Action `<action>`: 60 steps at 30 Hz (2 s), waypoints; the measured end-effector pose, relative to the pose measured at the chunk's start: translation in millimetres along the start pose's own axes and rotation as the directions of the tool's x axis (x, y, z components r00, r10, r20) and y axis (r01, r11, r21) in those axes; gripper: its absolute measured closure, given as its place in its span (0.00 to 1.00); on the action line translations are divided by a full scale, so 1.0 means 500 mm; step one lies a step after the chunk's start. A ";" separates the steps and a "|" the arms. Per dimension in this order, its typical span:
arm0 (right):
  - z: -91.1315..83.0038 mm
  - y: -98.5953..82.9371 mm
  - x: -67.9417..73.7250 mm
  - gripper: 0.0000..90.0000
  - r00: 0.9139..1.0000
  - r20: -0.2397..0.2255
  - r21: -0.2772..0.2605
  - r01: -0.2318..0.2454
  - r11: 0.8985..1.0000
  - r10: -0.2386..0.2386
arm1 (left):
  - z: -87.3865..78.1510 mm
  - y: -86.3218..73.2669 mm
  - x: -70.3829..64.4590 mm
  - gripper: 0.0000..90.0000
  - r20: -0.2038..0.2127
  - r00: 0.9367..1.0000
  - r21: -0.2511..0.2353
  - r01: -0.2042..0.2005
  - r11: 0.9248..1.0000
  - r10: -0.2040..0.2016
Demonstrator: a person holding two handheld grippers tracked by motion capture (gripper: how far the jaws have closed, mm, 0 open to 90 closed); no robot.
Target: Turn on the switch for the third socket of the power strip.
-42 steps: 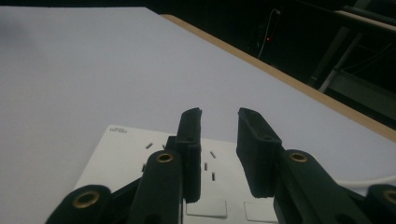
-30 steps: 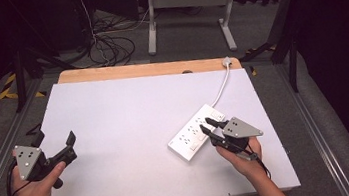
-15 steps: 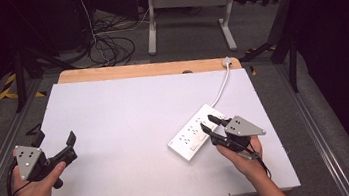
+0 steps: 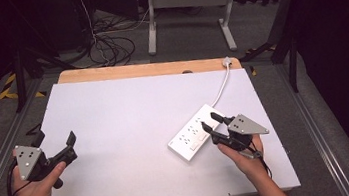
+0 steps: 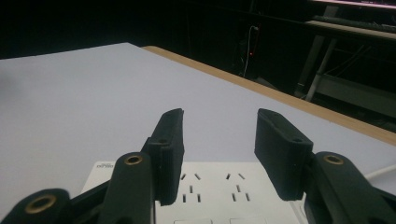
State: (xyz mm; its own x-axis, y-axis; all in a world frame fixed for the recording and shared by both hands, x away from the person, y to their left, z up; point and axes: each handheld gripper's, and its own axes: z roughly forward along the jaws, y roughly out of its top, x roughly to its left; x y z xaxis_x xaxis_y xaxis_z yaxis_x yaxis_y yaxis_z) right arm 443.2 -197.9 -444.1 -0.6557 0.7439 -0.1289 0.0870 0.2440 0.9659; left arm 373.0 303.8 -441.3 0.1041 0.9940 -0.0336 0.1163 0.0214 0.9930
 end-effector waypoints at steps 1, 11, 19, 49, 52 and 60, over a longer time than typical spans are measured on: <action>0.000 0.000 0.000 0.58 1.000 -0.001 -0.004 -0.007 1.000 0.007 | 0.000 0.000 0.000 0.12 0.000 1.000 0.000 0.002 1.000 -0.002; -0.004 0.001 -0.006 0.48 0.999 0.011 -0.040 -0.036 0.999 0.037 | 0.000 0.000 0.000 0.12 -0.002 1.000 0.000 -0.002 1.000 0.002; -0.010 0.001 -0.013 0.35 0.996 0.019 -0.076 -0.085 0.993 0.086 | 0.000 0.000 0.000 0.12 -0.004 1.000 -0.002 -0.002 1.000 0.002; -0.023 -0.004 -0.024 0.03 0.992 0.015 -0.161 -0.123 0.979 0.127 | -0.001 0.001 0.002 0.11 -0.007 1.000 -0.003 0.004 1.000 -0.004; -0.022 -0.004 -0.023 0.03 0.992 0.013 -0.158 -0.124 0.980 0.128 | -0.001 0.001 0.001 0.10 -0.006 1.000 -0.004 0.009 1.000 -0.009; -0.020 -0.004 -0.024 0.03 0.993 0.014 -0.154 -0.115 0.981 0.119 | -0.002 0.001 0.003 0.09 -0.005 1.000 -0.003 0.009 1.000 -0.009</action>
State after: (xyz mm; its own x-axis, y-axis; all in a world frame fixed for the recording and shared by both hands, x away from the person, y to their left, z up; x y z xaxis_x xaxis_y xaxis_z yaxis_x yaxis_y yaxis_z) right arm 443.2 -213.6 -442.4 -0.6302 0.7763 -0.0166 0.0453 0.0582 0.9973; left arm 372.3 305.4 -440.9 0.0978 0.9943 -0.0420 0.1143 0.0307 0.9930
